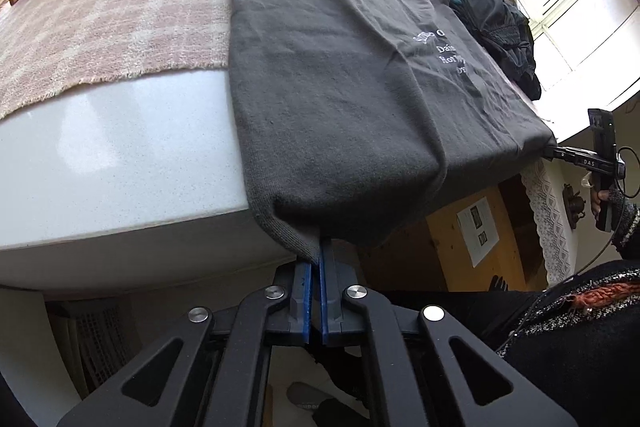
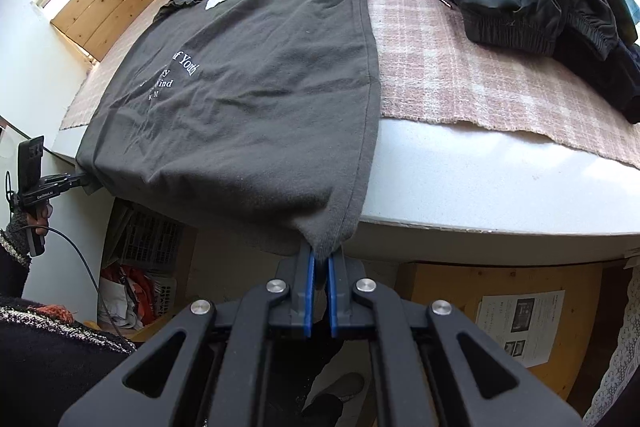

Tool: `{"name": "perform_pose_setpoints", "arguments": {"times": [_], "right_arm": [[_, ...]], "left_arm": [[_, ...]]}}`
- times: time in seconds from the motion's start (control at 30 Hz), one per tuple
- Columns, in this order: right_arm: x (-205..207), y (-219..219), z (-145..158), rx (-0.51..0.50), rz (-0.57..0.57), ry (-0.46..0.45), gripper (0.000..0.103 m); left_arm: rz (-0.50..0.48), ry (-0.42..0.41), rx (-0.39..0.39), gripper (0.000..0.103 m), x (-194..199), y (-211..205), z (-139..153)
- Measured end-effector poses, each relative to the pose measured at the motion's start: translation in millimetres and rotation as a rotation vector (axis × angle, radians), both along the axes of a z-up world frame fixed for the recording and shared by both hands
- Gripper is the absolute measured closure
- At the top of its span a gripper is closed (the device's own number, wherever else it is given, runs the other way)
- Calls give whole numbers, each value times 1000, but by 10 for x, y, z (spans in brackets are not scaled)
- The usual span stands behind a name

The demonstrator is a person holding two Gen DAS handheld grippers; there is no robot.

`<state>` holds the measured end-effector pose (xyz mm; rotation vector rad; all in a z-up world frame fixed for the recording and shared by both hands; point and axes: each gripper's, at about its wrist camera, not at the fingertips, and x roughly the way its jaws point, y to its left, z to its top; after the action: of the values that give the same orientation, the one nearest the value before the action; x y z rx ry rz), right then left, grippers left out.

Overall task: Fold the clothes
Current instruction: 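Grasp the shirt hem with both grippers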

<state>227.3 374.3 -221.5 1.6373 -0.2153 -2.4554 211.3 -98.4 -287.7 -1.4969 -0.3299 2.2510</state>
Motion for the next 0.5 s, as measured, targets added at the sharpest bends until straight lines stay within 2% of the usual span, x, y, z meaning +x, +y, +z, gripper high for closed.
{"name": "perform_pose_setpoints", "arguments": {"times": [0.17,0.27,0.4,0.5], "right_arm": [[63,9,174,-9,-12,19,98],[43,59,-56,-9,-46,-41,98],[-48,-44,-412,69,-7,-133,98],[-120,-93,-454,71,22,-194,98]], "left_arm": [[56,63,59,101,168,-181,368],[73,90,75,101,219,-251,509],[59,16,34,101,171,-216,307],[53,-9,15,101,156,-179,202]]}}
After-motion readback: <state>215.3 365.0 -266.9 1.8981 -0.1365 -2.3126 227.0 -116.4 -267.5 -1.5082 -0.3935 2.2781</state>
